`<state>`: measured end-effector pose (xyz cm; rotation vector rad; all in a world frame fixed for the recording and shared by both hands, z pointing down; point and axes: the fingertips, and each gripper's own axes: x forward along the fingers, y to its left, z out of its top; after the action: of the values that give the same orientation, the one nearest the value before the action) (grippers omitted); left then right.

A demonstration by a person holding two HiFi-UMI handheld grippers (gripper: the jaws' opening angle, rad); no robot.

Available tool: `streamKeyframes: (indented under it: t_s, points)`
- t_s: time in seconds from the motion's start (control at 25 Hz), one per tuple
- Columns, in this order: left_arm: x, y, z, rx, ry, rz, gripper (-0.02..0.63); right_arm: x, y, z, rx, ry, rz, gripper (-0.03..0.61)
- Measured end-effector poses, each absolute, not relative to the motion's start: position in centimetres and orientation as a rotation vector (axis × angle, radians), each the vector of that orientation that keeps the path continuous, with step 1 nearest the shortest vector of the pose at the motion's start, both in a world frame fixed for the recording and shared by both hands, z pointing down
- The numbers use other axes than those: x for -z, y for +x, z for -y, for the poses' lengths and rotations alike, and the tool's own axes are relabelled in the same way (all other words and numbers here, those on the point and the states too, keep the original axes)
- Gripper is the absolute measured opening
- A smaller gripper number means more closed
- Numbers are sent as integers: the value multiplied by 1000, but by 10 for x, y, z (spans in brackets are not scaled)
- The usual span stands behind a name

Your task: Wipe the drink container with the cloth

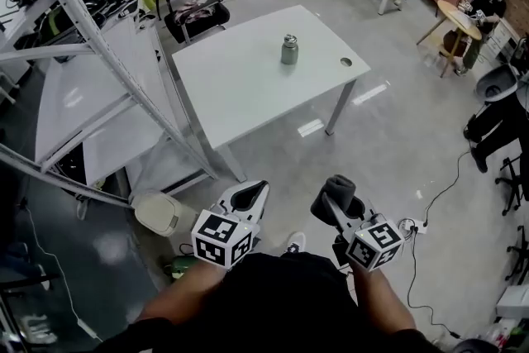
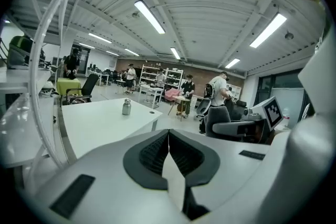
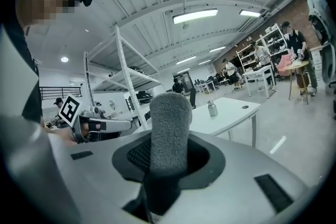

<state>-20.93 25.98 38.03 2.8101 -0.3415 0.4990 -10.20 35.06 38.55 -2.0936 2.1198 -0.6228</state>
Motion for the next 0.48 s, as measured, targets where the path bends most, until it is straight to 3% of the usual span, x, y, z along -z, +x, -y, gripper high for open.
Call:
streamKeyframes:
  t_s: [0.48]
  points:
    - [-378,-129,-255,-556,2846,401,17,-393,-30,-345,659,-2019,-2172,117]
